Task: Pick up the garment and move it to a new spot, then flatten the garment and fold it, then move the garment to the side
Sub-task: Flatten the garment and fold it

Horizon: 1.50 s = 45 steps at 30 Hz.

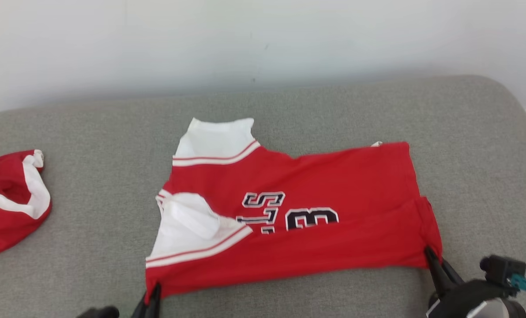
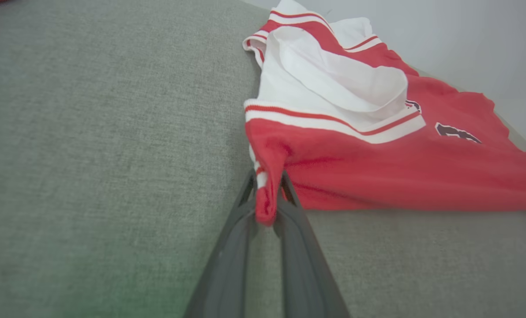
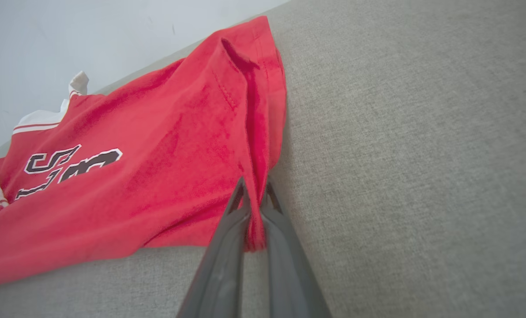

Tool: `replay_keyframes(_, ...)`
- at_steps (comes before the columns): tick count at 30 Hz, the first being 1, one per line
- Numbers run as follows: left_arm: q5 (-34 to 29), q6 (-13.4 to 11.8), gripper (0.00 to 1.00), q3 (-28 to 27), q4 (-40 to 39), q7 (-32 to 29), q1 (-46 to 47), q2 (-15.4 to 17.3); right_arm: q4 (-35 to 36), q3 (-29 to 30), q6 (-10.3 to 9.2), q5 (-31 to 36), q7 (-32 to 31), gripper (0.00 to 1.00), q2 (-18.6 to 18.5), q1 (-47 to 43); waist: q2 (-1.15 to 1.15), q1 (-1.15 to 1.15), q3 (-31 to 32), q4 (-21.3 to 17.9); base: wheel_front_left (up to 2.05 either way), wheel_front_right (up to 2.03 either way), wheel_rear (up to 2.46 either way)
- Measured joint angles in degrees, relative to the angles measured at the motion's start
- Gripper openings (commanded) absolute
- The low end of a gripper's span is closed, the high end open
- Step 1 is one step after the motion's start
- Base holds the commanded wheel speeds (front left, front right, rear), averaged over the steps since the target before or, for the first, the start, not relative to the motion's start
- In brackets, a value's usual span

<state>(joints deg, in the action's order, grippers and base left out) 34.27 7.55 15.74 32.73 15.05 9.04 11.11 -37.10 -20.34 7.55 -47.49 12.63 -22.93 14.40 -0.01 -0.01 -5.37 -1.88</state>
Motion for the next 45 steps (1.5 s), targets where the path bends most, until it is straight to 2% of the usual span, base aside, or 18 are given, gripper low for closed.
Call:
replay_keyframes(8,-1.25,0.01,0.00,-1.02,-4.55,0.00,-9.20,-2.67,5.02,4.35,0.00,-1.63,-1.26,0.00,-2.05,-9.93,0.00,0.00,2.66,0.64,0.00,0.00,0.00)
replay_keyframes(15,-2.05,0.01,0.00,-1.30,-5.32,0.00,-13.39,-4.30,9.04,8.54,0.00,-0.22,-4.16,0.00,-1.36,-14.72,0.00,0.00,4.06,0.25,0.00,0.00,0.00)
replay_keyframes(16,-2.19,0.00,0.00,-1.27,-5.09,0.00,-13.53,-4.47,9.33,8.98,0.00,0.09,-4.56,0.15,-0.88,-14.93,0.00,0.00,4.23,0.20,0.00,0.00,0.00)
replay_keyframes(17,-2.54,0.00,0.09,-1.42,-5.00,0.00,-13.54,-4.56,9.51,9.42,0.00,0.79,-4.59,0.75,-0.53,-15.18,0.00,0.00,4.42,0.18,0.00,0.00,0.00)
replay_keyframes(18,-3.22,-0.04,0.38,-2.08,-5.23,0.00,-13.52,-4.75,9.72,10.46,0.00,2.46,-4.52,1.00,0.16,-15.64,0.00,0.00,4.80,0.23,0.00,0.00,0.00)
replay_keyframes(19,-3.68,-0.12,1.00,-2.56,-5.67,0.00,-13.53,-4.90,9.80,11.06,0.00,3.67,-4.17,1.00,0.38,-15.84,0.00,0.00,4.97,0.28,0.00,0.00,0.00)
replay_keyframes(25,-7.76,-0.55,1.00,-9.15,-13.86,-0.01,-13.88,-6.04,13.33,15.11,0.00,10.51,-0.31,1.00,2.27,-15.88,0.01,0.00,5.55,0.90,0.00,0.00,0.00)
replay_keyframes(28,-12.77,-0.94,1.00,-12.37,-18.52,0.00,-14.41,-6.44,16.47,17.25,0.00,14.96,1.33,1.00,3.45,-15.71,0.00,0.00,5.71,1.07,0.00,0.00,0.00)
replay_keyframes(34,-23.02,-1.45,1.00,-15.89,-25.40,0.00,-14.40,-7.35,23.39,20.15,0.00,21.93,2.33,1.00,9.54,-15.51,0.00,0.00,5.76,1.30,0.00,0.00,0.00)
replay_keyframes(39,-27.76,-2.18,1.00,-15.81,-26.52,0.00,-13.10,-7.89,27.77,20.23,0.00,28.85,2.36,1.00,14.02,-15.89,0.00,0.00,5.67,1.29,0.00,0.00,0.00)
replay_keyframes(45,-29.13,-3.21,1.00,-16.06,-23.88,0.00,-12.76,-8.09,28.94,18.71,0.00,35.16,2.36,1.00,16.35,-16.84,0.01,0.00,5.35,0.63,0.00,0.00,0.00)
